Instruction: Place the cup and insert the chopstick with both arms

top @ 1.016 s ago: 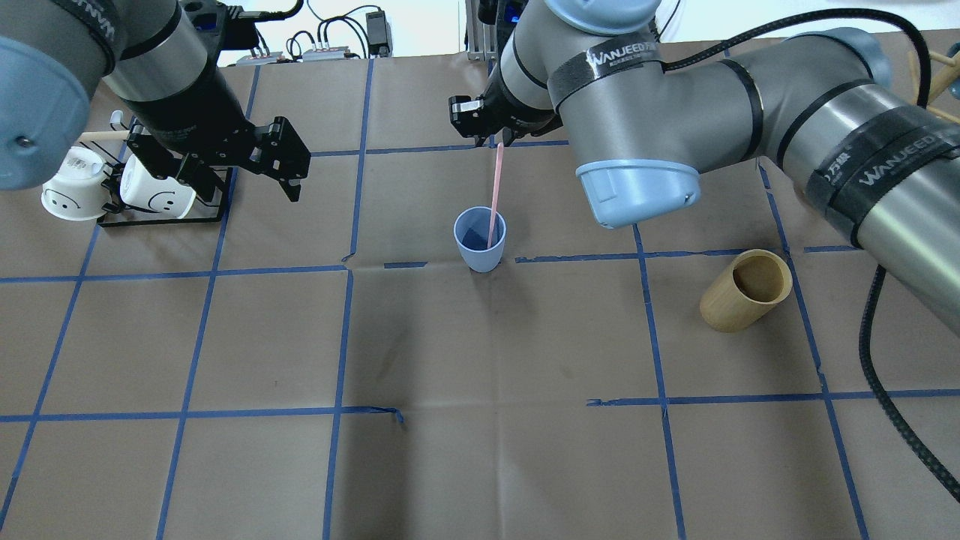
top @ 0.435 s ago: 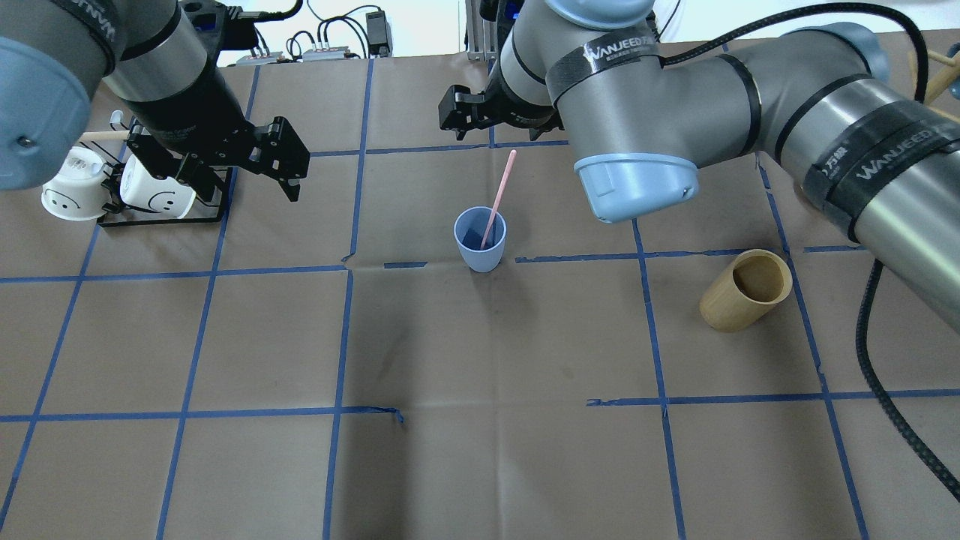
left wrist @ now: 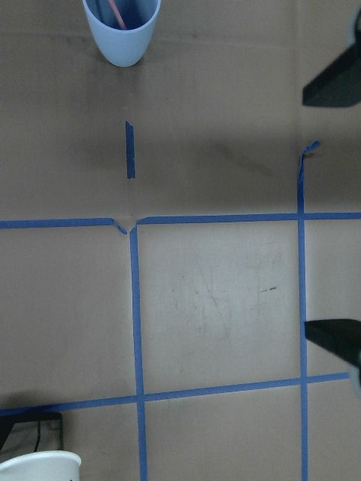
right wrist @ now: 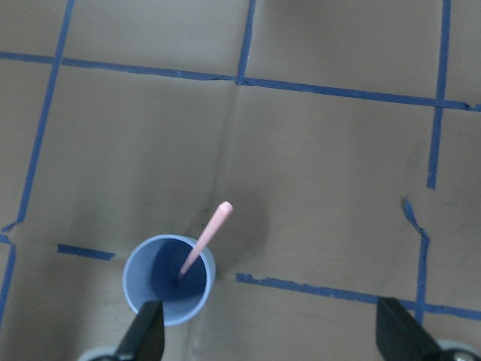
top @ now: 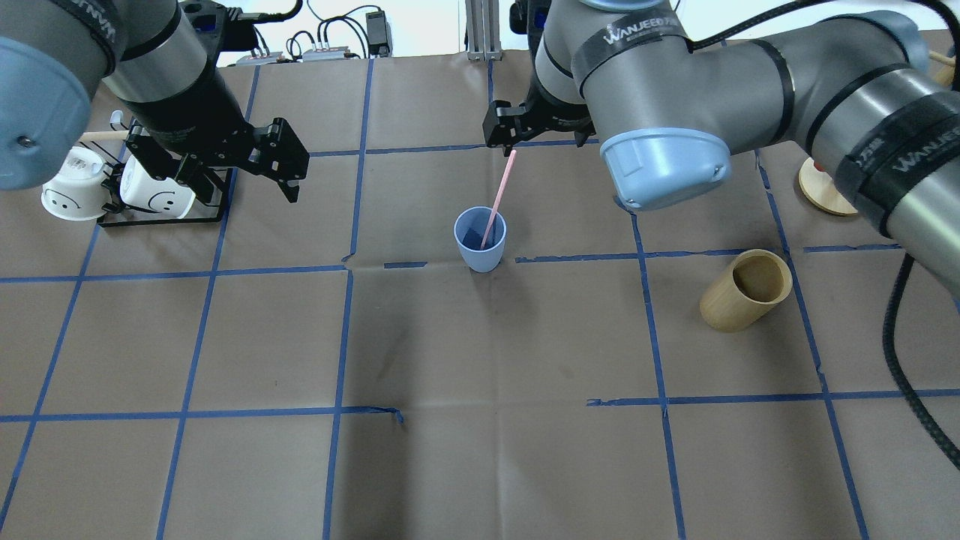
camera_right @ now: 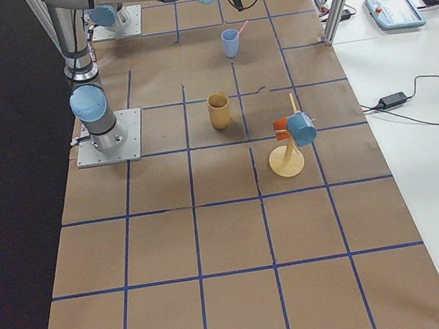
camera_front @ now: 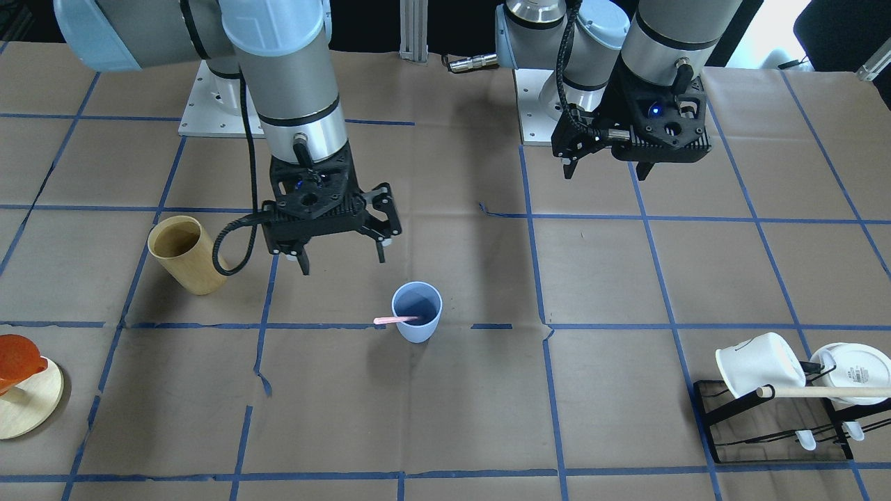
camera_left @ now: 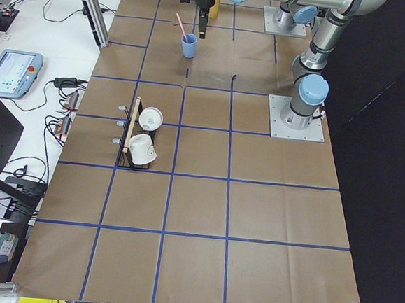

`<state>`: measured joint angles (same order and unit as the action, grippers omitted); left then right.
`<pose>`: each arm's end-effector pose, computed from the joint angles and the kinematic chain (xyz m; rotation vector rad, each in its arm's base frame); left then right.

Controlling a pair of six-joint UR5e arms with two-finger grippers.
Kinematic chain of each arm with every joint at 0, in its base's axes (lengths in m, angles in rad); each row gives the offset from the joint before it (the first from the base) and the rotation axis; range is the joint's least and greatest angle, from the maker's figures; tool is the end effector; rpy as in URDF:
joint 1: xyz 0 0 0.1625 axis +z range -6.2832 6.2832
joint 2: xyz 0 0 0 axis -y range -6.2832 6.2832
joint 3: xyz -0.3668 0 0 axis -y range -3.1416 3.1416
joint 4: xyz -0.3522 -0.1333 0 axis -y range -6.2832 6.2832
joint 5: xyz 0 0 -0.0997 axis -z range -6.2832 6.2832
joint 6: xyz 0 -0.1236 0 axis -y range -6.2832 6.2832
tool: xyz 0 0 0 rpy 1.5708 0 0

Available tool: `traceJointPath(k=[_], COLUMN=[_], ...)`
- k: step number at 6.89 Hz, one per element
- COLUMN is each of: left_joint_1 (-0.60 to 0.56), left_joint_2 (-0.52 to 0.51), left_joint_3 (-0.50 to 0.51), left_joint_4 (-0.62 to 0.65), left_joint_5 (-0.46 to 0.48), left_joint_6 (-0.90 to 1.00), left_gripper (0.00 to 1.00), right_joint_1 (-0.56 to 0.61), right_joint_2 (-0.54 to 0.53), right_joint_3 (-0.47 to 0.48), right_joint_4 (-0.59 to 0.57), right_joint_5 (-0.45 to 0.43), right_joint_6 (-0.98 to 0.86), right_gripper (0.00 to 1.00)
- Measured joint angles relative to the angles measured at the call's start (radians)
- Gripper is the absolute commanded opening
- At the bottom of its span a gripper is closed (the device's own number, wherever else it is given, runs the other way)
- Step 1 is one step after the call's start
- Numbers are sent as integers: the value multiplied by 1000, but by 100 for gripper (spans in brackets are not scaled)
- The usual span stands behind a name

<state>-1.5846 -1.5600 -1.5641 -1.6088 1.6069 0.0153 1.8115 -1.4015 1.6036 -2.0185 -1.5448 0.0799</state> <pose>-0.1350 -0.4435 0.4099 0.0458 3.1050 0.0319 0.2598 -0.4857 0.3578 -0.2503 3.0449 -0.3659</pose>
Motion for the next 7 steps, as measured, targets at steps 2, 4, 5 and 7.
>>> traceJointPath(k=[2, 4, 5, 7], left_joint_1=[0, 0, 0, 0], left_joint_2=[-2, -3, -3, -2], left_joint_3=[3, 4, 4, 4], left_joint_4=[-2, -2, -2, -2], left_joint_5=[-2, -3, -2, -3], left_joint_6=[0, 0, 0, 0], left_gripper=[100, 100, 100, 100], right_joint_1=[-69, -110, -135, -201], right_joint_2=[-89, -190, -236, -269], right_joint_3=[30, 119, 148, 139], right_joint_4=[180, 249, 288, 373], right_joint_5=[-13, -20, -23, -23], right_joint_6=[-76, -103, -107, -127], right_gripper=[100, 100, 100, 100])
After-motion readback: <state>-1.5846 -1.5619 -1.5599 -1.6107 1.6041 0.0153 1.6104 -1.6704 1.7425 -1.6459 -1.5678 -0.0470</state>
